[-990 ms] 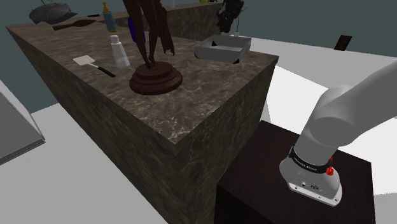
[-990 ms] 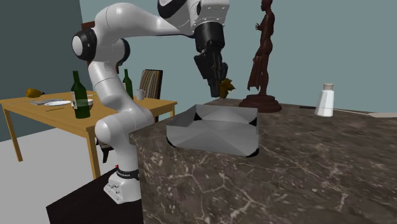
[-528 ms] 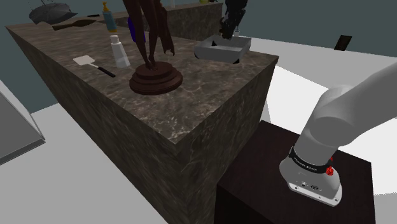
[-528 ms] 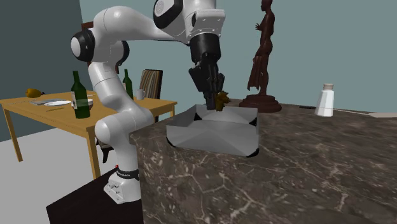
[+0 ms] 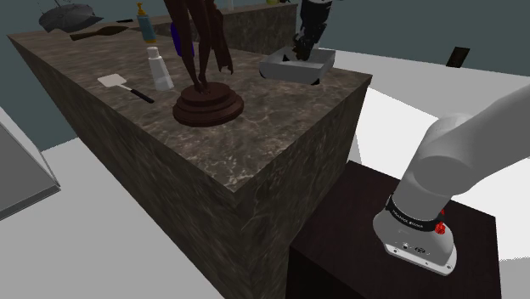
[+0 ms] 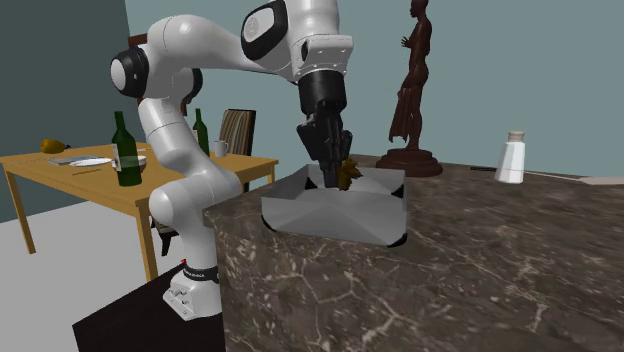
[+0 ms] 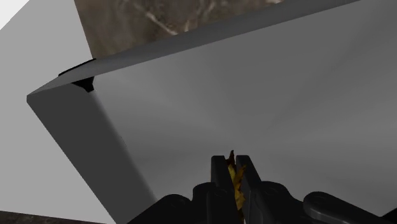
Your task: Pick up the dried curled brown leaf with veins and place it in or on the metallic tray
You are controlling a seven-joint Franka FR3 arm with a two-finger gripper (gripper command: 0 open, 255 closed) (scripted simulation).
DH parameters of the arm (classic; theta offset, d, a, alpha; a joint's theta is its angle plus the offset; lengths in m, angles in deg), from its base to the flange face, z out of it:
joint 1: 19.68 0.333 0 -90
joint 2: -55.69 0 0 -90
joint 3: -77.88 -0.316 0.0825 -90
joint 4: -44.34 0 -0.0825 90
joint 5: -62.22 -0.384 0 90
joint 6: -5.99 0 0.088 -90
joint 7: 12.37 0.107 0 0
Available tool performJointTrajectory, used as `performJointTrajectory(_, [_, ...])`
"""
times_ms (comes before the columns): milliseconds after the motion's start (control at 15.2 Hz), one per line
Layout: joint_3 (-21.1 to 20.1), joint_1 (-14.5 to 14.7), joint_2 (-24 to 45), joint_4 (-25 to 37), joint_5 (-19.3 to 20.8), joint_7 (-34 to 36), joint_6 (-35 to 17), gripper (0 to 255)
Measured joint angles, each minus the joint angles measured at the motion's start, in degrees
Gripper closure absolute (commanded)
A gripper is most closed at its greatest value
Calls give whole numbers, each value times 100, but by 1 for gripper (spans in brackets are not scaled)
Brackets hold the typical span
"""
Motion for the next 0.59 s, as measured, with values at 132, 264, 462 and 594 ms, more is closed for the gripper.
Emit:
performJointTrajectory(132, [0, 0, 0, -2, 0, 1, -2, 255])
performJointTrajectory(264, [0, 0, 0, -2, 0, 1, -2, 0])
performJointTrajectory(462, [0, 0, 0, -2, 0, 1, -2, 0])
performJointTrajectory(594, [0, 0, 0, -2, 0, 1, -2, 0])
